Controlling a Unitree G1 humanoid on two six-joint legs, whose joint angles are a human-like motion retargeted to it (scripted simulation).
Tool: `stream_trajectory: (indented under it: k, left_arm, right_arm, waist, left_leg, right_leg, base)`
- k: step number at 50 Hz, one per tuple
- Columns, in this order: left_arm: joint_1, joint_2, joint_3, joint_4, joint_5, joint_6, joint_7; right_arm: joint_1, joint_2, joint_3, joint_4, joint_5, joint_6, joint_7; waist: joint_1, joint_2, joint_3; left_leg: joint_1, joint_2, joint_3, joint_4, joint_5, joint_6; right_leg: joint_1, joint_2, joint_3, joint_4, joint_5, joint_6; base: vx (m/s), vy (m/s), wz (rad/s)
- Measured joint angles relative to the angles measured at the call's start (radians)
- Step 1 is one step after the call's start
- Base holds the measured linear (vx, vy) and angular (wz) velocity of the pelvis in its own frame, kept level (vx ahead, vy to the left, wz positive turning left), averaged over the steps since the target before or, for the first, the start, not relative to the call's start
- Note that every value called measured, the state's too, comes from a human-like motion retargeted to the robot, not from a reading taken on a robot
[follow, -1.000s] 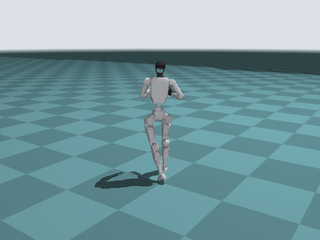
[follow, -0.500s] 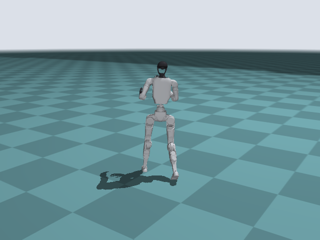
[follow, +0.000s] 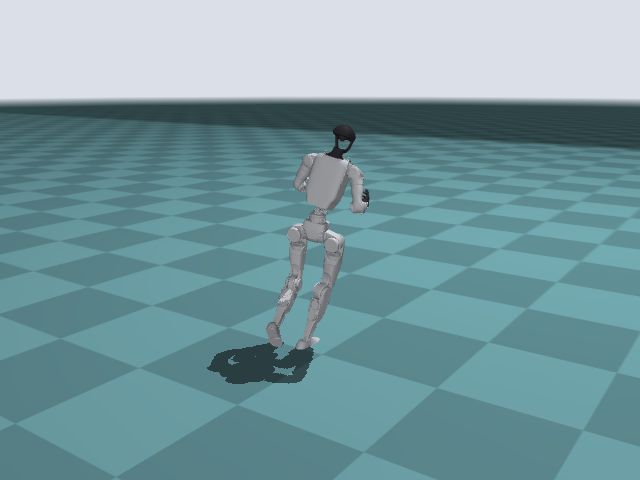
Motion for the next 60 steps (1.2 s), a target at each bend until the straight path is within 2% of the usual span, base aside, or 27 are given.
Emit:
stream_trajectory:
  k: [2, 6, 9, 12, 15, 17, 19, 20, 21, 23, 24, 25, 27, 30, 32, 34, 38, 40, 42, 44, 45, 47, 50, 52, 54, 57, 60]
  left_arm:
    - [0.175, -0.036, 0.066, -0.011, -0.073, 0.009, 0.026]
    - [0.549, -0.111, 0.185, -0.081, -0.278, -0.023, 0.037]
    - [0.751, -0.081, 0.271, -0.144, -0.419, -0.050, -0.031]
    - [0.830, -0.020, 0.358, -0.150, -0.443, -0.067, -0.053]
    - [0.850, 0.024, 0.438, -0.151, -0.366, -0.075, -0.076]
    - [0.837, 0.026, 0.467, -0.150, -0.291, -0.078, -0.081]
    - [0.764, 0.029, 0.453, -0.129, -0.194, -0.074, -0.053]
    - [0.699, 0.035, 0.431, -0.106, -0.139, -0.070, -0.028]
    - [0.597, 0.039, 0.387, -0.069, -0.089, -0.045, 0.003]
    - [0.353, 0.050, 0.279, 0.012, -0.009, -0.025, 0.071]
    - [0.226, 0.047, 0.228, 0.042, 0.030, -0.012, 0.093]
    - [0.103, 0.039, 0.182, 0.067, 0.072, 0.008, 0.109]
    - [-0.069, 0.018, 0.147, 0.046, 0.114, 0.008, 0.101]
    - [-0.231, -0.033, 0.118, -0.010, 0.113, -0.018, 0.102]
    - [-0.252, -0.048, 0.090, -0.047, 0.073, -0.043, 0.115]
    - [-0.229, -0.047, 0.063, -0.074, 0.014, -0.061, 0.097]
    - [-0.114, -0.003, 0.027, -0.090, -0.051, -0.038, -0.010]
    - [-0.023, 0.022, 0.055, -0.093, -0.035, -0.011, -0.034]
    - [0.084, 0.043, 0.090, -0.069, -0.016, 0.013, -0.069]
    - [0.221, 0.029, 0.151, -0.047, -0.023, 0.019, -0.028]
    - [0.297, 0.016, 0.181, -0.037, -0.026, 0.004, -0.006]
    - [0.472, -0.025, 0.243, -0.063, -0.074, 0.005, -0.017]
    - [0.684, -0.052, 0.298, -0.133, -0.249, -0.004, -0.085]
    - [0.761, -0.046, 0.308, -0.166, -0.365, -0.025, -0.089]
    - [0.795, -0.033, 0.314, -0.175, -0.440, -0.038, -0.101]
    - [0.812, -0.041, 0.337, -0.196, -0.516, -0.042, -0.114]
    - [0.778, -0.058, 0.347, -0.219, -0.501, -0.025, -0.120]
  right_arm:
    - [-0.135, 0.031, 0.073, 0.080, -0.024, 0.003, -0.045]
    - [-0.409, 0.102, 0.187, 0.046, -0.051, 0.017, -0.061]
    - [-0.569, 0.175, 0.235, -0.045, -0.080, 0.024, -0.018]
    - [-0.683, 0.236, 0.284, -0.092, -0.161, 0.022, -0.030]
    - [-0.717, 0.270, 0.342, -0.125, -0.183, 0.003, -0.025]
    - [-0.696, 0.273, 0.370, -0.141, -0.159, -0.004, 0.020]
    - [-0.657, 0.254, 0.379, -0.150, -0.140, -0.002, 0.063]
    - [-0.634, 0.241, 0.374, -0.150, -0.134, -0.001, 0.078]
    - [-0.610, 0.228, 0.369, -0.137, -0.130, 0.008, 0.069]
    - [-0.555, 0.218, 0.348, -0.100, -0.133, 0.015, 0.053]
    - [-0.519, 0.211, 0.336, -0.084, -0.134, 0.020, 0.046]
    - [-0.478, 0.201, 0.323, -0.072, -0.132, 0.028, 0.041]
    - [-0.363, 0.149, 0.290, -0.109, -0.104, 0.016, 0.063]
    - [-0.219, 0.005, 0.228, -0.209, 0.023, -0.008, 0.119]
    - [-0.157, -0.082, 0.200, -0.246, 0.118, -0.018, 0.135]
    - [-0.117, -0.131, 0.183, -0.249, 0.174, -0.026, 0.127]
    - [-0.107, -0.141, 0.158, -0.201, 0.139, 0.011, 0.124]
    - [-0.161, -0.123, 0.173, -0.153, 0.046, 0.004, 0.047]
    - [-0.266, -0.096, 0.218, -0.080, 0.041, 0.060, 0.165]
    - [-0.400, -0.042, 0.277, 0.004, 0.003, 0.042, 0.073]
    - [-0.471, -0.013, 0.297, 0.045, -0.072, 0.007, -0.023]
    - [-0.548, 0.053, 0.308, 0.055, -0.126, 0.015, -0.057]
    - [-0.586, 0.158, 0.287, 0.005, -0.174, 0.043, -0.001]
    - [-0.571, 0.217, 0.285, -0.035, -0.215, 0.020, -0.088]
    - [-0.558, 0.247, 0.303, -0.054, -0.225, 0.020, -0.072]
    - [-0.536, 0.253, 0.365, -0.063, -0.196, 0.036, -0.010]
    - [-0.497, 0.205, 0.411, -0.080, -0.250, 0.035, 0.055]
  waist:
    - [0.052, 0.040, 0.047]
    - [0.196, 0.025, 0.072]
    - [0.341, -0.020, 0.022]
    - [0.492, -0.077, -0.045]
    - [0.590, -0.078, -0.099]
    - [0.582, -0.047, -0.117]
    - [0.531, 0.000, -0.110]
    - [0.498, 0.022, -0.096]
    - [0.468, 0.013, -0.071]
    - [0.422, -0.047, -0.027]
    - [0.401, -0.075, -0.012]
    - [0.381, -0.097, -0.001]
    - [0.333, -0.086, 0.016]
    - [0.219, -0.029, -0.014]
    - [0.143, 0.013, -0.056]
    - [0.088, 0.033, -0.086]
    - [0.053, -0.003, -0.085]
    - [0.061, -0.013, -0.065]
    - [0.085, 0.007, -0.040]
    - [0.115, 0.037, 0.001]
    - [0.137, 0.039, 0.018]
    - [0.198, 0.021, 0.035]
    - [0.325, -0.033, 0.025]
    - [0.414, -0.073, 0.016]
    - [0.478, -0.106, 0.000]
    - [0.494, -0.094, -0.005]
    - [0.442, -0.015, 0.030]
  left_leg:
    - [-0.087, 0.085, 0.048, 0.208, -0.078, 0.065]
    - [-0.226, 0.130, 0.077, 0.267, -0.179, 0.129]
    - [-0.286, 0.106, 0.070, 0.030, -0.197, 0.123]
    - [-0.271, 0.090, 0.112, -0.420, -0.122, 0.103]
    - [-0.199, 0.101, 0.129, -0.852, -0.059, 0.019]
    - [-0.154, 0.104, 0.087, -0.969, -0.044, -0.030]
    - [-0.110, 0.101, 0.009, -0.966, -0.004, -0.040]
    - [-0.088, 0.095, -0.032, -0.936, 0.013, -0.029]
    - [-0.092, 0.065, -0.043, -0.860, -0.033, 0.028]
    - [-0.144, -0.008, -0.054, -0.667, -0.149, 0.135]
    - [-0.177, -0.030, -0.052, -0.575, -0.197, 0.159]
    - [-0.209, -0.043, -0.048, -0.492, -0.238, 0.170]
    - [-0.166, -0.011, -0.034, -0.455, -0.285, 0.129]
    - [-0.079, 0.058, -0.011, -0.531, -0.252, 0.074]
    - [-0.023, 0.094, 0.011, -0.620, -0.165, 0.048]
    - [0.045, 0.103, 0.022, -0.703, -0.054, 0.022]
    - [0.178, 0.039, -0.022, -0.722, 0.116, -0.003]
    - [0.158, 0.002, -0.049, -0.545, 0.125, 0.028]
    - [0.045, 0.040, -0.006, -0.230, 0.047, 0.063]
    - [-0.063, 0.109, 0.046, 0.043, -0.069, 0.120]
    - [-0.110, 0.131, 0.065, 0.140, -0.123, 0.146]
    - [-0.188, 0.124, 0.071, 0.199, -0.184, 0.143]
    - [-0.281, 0.080, 0.047, 0.064, -0.217, 0.140]
    - [-0.288, 0.070, 0.065, -0.165, -0.183, 0.119]
    - [-0.265, 0.078, 0.123, -0.451, -0.129, 0.092]
    - [-0.185, 0.105, 0.216, -0.806, -0.093, 0.030]
    - [-0.070, 0.119, 0.136, -0.929, 0.014, -0.022]
  right_leg:
    - [-0.041, 0.017, 0.064, 0.203, -0.120, -0.056]
    - [-0.022, 0.011, 0.218, 0.299, -0.168, 0.033]
    - [0.049, -0.012, 0.335, 0.167, -0.061, 0.110]
    - [0.092, -0.057, 0.431, 0.044, 0.108, 0.185]
    - [0.149, -0.050, 0.489, -0.018, 0.266, 0.236]
    - [0.204, -0.033, 0.496, -0.009, 0.325, 0.216]
    - [0.242, -0.001, 0.473, 0.098, 0.321, 0.143]
    - [0.247, 0.016, 0.454, 0.189, 0.302, 0.099]
    - [0.205, 0.009, 0.436, 0.347, 0.267, 0.063]
    - [0.090, -0.031, 0.403, 0.657, 0.174, 0.040]
    - [0.016, -0.050, 0.388, 0.791, 0.111, 0.013]
    - [-0.063, -0.064, 0.374, 0.915, 0.043, -0.028]
    - [-0.141, -0.091, 0.300, 0.988, -0.033, -0.094]
    - [-0.229, -0.101, 0.175, 0.875, -0.100, -0.112]
    - [-0.255, -0.087, 0.099, 0.654, -0.071, -0.041]
    - [-0.239, -0.070, 0.037, 0.367, 0.011, 0.065]
    - [-0.150, -0.086, -0.087, -0.050, 0.147, 0.239]
    - [-0.092, -0.081, -0.080, -0.114, 0.196, 0.196]
    - [-0.094, -0.052, -0.013, -0.004, 0.071, 0.081]
    - [-0.117, -0.022, 0.055, 0.159, -0.054, 0.003]
    - [-0.126, -0.016, 0.087, 0.232, -0.102, -0.005]
    - [-0.111, -0.023, 0.149, 0.296, -0.135, 0.033]
    - [-0.006, -0.035, 0.236, 0.163, -0.046, 0.098]
    - [0.068, -0.058, 0.286, 0.064, 0.070, 0.158]
    - [0.125, -0.076, 0.318, -0.003, 0.189, 0.213]
    - [0.225, -0.052, 0.333, -0.040, 0.329, 0.209]
    - [0.284, 0.017, 0.319, 0.152, 0.349, 0.090]
  base:
    - [0.72, 0.13, -2.08]
    - [0.78, 0.07, -2.06]
    - [0.85, 0.06, -1.70]
    - [0.89, 0.13, -1.49]
    - [0.92, 0.23, -1.27]
    - [0.92, 0.31, -0.55]
    - [0.89, 0.33, 0.26]
    - [0.82, 0.29, 0.72]
    - [0.77, 0.24, 0.83]
    - [0.69, 0.13, 0.81]
    - [0.66, 0.04, 0.62]
    - [0.70, -0.01, 0.26]
    - [0.77, -0.03, -0.13]
    - [0.80, -0.03, -0.36]
    - [0.84, -0.09, -0.71]
    - [0.90, -0.15, -1.06]
    - [0.94, -0.18, -1.53]
    - [0.89, -0.13, -1.96]
    - [0.81, -0.04, -2.05]
    - [0.81, 0.06, -2.11]
    - [0.84, 0.09, -2.12]
    - [0.89, 0.07, -1.98]
    - [0.94, 0.03, -1.61]
    - [0.98, 0.08, -1.28]
    - [1.00, 0.14, -0.94]
    - [1.02, 0.23, -0.52]
    - [0.97, 0.27, -0.11]
